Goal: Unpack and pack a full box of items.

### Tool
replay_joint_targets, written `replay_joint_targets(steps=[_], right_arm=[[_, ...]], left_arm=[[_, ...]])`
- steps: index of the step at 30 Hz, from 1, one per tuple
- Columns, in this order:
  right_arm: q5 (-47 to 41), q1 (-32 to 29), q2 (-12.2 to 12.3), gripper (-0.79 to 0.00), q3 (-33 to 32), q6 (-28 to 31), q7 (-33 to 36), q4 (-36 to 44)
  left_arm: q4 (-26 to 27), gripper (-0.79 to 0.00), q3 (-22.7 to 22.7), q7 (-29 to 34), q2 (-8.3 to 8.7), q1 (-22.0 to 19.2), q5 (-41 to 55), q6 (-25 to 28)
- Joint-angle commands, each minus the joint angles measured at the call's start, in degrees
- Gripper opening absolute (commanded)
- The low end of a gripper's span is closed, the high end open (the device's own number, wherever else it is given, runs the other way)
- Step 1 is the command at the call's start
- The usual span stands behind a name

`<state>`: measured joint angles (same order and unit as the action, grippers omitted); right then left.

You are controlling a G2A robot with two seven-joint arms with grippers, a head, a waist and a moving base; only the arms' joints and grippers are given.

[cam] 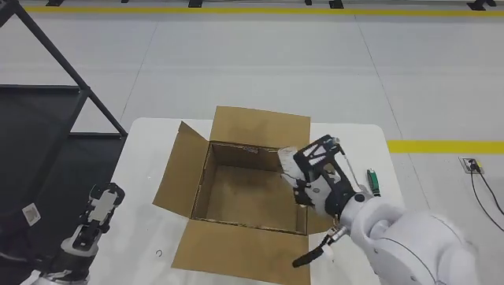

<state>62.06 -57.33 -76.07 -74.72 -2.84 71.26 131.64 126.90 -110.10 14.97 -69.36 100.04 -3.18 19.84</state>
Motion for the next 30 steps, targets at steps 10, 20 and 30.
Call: replay_joint_targets(steps=[10,20,30], right_arm=[[-7.0,-8.0,1.0,-0.785,-19.4,-4.8,-4.8,3.0],[-11.2,-11.1,2.3,-0.785,-27.2,-3.7,3.1,-5.9],[-8.9,-4.9,3.7,-0.785,-24.9,-0.1,6.2,-28.9]], left_arm=[[-0.5,0.000,1.5,0.9,0.05,-1.5,-0.6,-0.5],[0.1,0.000,2.9,1.4,0.11,-2.6,-2.1,-1.6],[0.8,0.000,3.1,0.9,0.07,-2.2,-3.0,-2.5]])
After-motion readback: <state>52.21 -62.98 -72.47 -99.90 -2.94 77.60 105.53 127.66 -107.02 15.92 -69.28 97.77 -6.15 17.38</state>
